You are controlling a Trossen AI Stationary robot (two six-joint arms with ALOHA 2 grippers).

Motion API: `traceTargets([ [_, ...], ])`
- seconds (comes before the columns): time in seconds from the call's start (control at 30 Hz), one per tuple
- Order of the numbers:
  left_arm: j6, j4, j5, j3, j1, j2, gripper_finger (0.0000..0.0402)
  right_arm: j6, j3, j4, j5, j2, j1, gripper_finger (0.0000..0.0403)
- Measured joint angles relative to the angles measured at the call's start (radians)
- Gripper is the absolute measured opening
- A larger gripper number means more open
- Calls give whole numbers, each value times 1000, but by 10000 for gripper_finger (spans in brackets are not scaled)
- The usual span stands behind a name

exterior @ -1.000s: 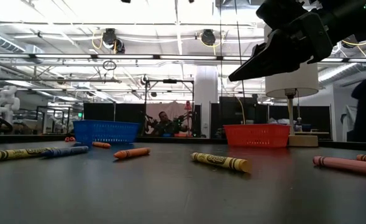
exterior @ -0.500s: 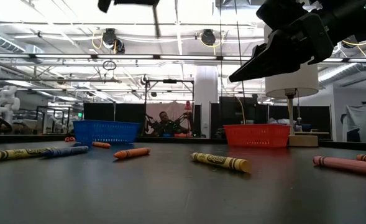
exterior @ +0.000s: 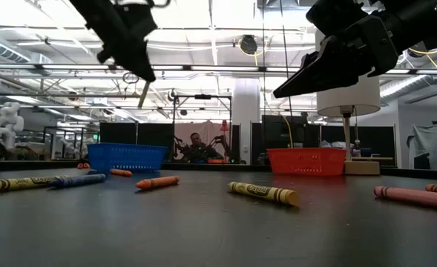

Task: Sort crayons
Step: Put the yellow crayon into the blue bin

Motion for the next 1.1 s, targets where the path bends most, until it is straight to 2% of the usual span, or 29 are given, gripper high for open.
traceTargets([
  [0.1,9,-25,103,0,88,3,20,0,0,0,0,0,0,215],
  [0.37,35,-115,268,0,272,37,20,0,0,0,0,0,0,215],
  [0.57,69,-130,270,0,375,110,20,0,0,0,0,0,0,215],
  [0.7,86,-131,307,0,419,168,20,0,0,0,0,0,0,215],
  [1.1,86,-132,309,0,452,279,20,0,0,-2,1,0,0,215],
])
